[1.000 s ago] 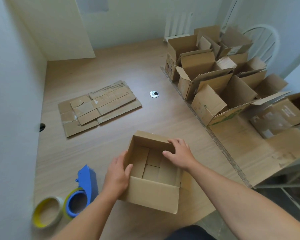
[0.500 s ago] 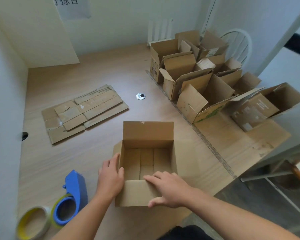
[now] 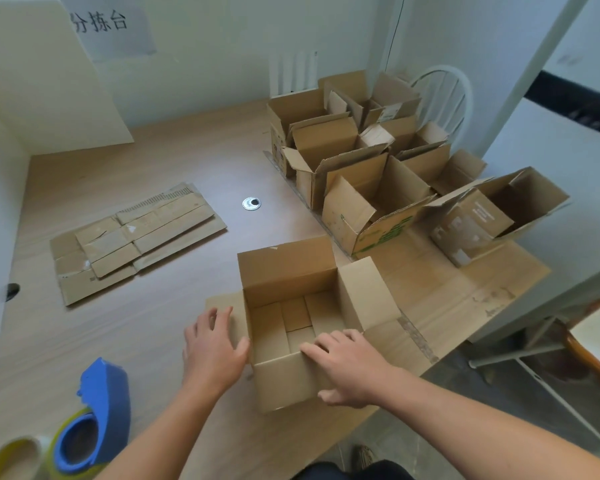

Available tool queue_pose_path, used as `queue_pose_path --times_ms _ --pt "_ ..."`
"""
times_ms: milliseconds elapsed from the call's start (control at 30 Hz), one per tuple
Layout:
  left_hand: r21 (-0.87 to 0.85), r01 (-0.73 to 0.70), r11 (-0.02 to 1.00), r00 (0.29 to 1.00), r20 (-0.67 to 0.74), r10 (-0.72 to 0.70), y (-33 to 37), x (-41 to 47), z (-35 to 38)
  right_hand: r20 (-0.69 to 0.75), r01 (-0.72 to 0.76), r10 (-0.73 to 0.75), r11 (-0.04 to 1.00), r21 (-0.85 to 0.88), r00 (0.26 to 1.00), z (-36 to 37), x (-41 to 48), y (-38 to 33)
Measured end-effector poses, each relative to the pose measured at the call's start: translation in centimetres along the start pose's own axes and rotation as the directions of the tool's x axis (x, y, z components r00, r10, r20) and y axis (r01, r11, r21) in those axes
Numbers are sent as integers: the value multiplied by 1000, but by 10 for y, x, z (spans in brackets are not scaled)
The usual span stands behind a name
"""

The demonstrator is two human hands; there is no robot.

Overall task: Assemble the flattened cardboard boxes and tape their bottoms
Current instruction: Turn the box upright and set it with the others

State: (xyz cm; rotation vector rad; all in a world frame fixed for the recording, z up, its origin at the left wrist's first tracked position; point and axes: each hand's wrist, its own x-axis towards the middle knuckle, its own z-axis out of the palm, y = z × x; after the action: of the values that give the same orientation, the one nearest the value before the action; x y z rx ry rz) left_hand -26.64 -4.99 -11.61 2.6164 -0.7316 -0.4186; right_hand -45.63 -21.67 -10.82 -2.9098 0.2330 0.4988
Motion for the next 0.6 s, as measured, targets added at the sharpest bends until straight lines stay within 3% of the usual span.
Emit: queue_pose_path --times_ms 167,367,600 --pt "-89 83 993 996 23 -81 56 -10 21 61 69 -71 997 31 996 -6 -36 51" --pt "-74 -84 994 996 -21 82 127 -31 36 8 99 -101 986 131 995 -18 -75 118" --pt "6 -120 993 993 12 120 198 -59 59 -132 127 -124 992 19 983 -35 -104 178"
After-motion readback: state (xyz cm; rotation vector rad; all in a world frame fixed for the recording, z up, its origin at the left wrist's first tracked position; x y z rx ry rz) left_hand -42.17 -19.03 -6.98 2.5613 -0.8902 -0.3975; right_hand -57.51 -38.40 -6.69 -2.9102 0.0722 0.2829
